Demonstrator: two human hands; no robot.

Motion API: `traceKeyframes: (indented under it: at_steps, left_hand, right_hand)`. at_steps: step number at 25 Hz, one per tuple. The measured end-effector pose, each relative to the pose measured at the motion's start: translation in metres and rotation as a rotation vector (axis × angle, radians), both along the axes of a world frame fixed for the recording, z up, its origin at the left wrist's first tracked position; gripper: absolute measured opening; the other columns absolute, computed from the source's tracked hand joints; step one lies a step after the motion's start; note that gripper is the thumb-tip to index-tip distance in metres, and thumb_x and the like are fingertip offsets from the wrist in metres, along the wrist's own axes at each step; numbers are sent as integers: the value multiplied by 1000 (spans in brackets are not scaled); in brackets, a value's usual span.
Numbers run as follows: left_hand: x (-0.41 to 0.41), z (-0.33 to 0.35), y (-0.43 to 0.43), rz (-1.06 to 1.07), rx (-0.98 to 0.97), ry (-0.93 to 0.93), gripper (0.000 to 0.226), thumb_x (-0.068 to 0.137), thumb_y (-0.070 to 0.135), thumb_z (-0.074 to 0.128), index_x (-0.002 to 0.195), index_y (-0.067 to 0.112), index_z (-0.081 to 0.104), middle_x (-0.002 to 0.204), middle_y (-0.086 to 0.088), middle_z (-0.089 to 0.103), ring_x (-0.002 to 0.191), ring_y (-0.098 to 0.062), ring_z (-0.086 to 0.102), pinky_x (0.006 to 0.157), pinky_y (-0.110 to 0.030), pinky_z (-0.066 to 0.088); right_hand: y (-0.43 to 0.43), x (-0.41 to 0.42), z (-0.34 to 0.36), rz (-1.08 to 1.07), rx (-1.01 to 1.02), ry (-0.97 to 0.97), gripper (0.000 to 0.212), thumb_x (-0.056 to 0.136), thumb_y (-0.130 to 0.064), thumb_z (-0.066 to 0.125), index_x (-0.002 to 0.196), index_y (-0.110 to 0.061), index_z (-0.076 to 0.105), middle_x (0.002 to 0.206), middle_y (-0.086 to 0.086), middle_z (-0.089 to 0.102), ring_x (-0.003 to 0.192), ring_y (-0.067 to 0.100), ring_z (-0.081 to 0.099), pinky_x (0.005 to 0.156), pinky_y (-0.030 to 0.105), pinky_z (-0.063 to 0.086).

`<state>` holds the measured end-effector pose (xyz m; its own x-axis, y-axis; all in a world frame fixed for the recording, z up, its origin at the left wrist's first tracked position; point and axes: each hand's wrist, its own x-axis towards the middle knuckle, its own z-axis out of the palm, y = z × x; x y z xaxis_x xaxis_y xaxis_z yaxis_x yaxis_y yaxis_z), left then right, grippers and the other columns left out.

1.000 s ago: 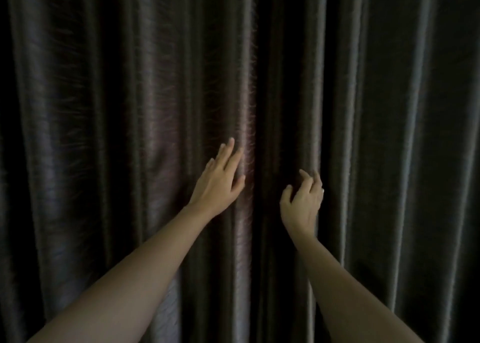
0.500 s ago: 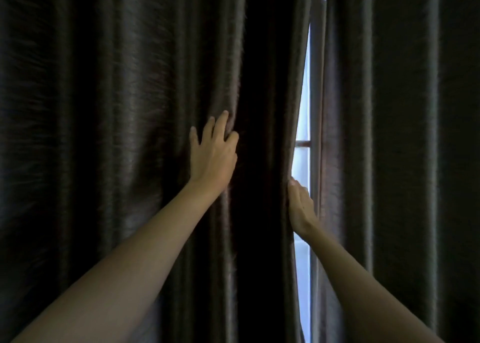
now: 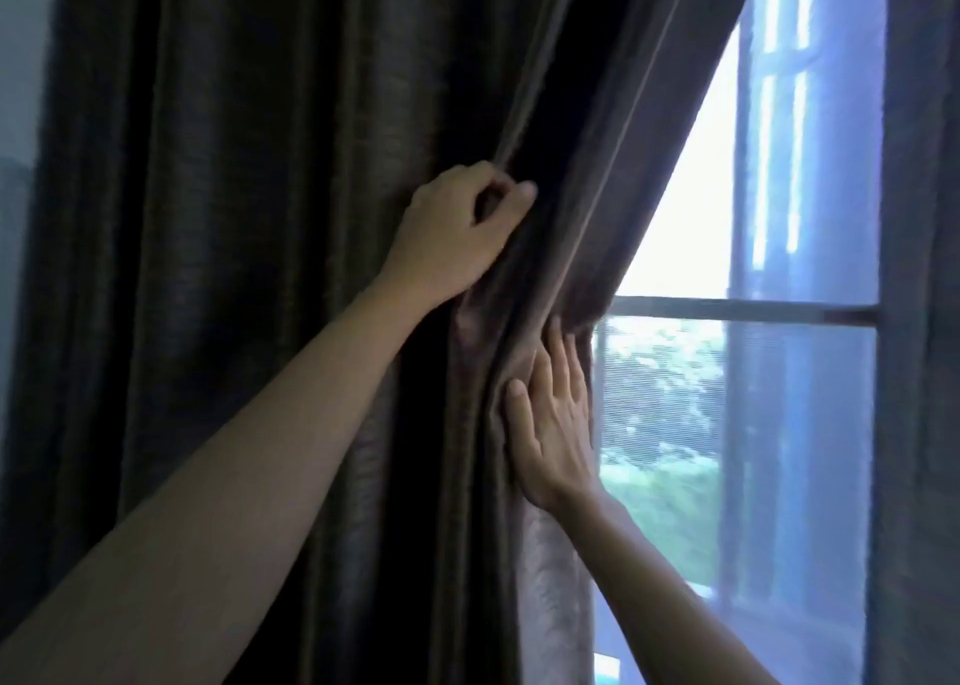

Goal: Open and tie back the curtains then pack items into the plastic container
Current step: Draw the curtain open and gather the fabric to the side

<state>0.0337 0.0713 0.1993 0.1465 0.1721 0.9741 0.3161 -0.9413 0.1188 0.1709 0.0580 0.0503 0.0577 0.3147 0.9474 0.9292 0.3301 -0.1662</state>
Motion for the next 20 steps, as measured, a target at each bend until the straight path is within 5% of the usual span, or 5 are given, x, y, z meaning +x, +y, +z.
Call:
traceKeyframes:
  at_steps: [3,5,9,12,20]
  left_hand:
    - [-12,5,-12,27,-22,24,45,84,57,55,107,19,50,85,13,59,82,-12,60,75,-29,47]
    - [-21,9,-9,131,15,81,66,78,60,59,126,20,37,106,8,61,96,-16,61,83,-36,50]
    - [-50,9,23,728,128,47,86,80,53,57,148,22,15,143,-7,36,126,-28,37,95,-48,39]
    - [-87,15,54,775,-37,-66,93,79,54,60,150,20,10,152,-14,16,136,-34,21,100,-57,31]
    - [-188,23,134,861,-112,-45,45,90,47,49,115,12,60,143,-12,28,130,-34,26,97,-61,31]
  right_hand:
    - [20,-33,6,85,-41,43,74,84,-70,13,148,-34,3,160,5,5,147,18,-5,118,29,-3]
    - [32,-53,9,153,-49,62,76,82,-69,20,148,-35,2,160,3,2,147,16,-7,117,29,-4]
    - [65,-94,10,222,-52,63,81,81,-70,25,150,-32,6,160,3,1,147,16,-5,118,33,-1]
    - [94,-129,14,287,-34,73,80,81,-69,26,149,-32,8,160,4,5,147,17,-2,119,35,2]
    - [178,-231,24,411,-75,59,80,80,-73,26,148,-40,0,160,-1,4,147,15,0,119,39,6]
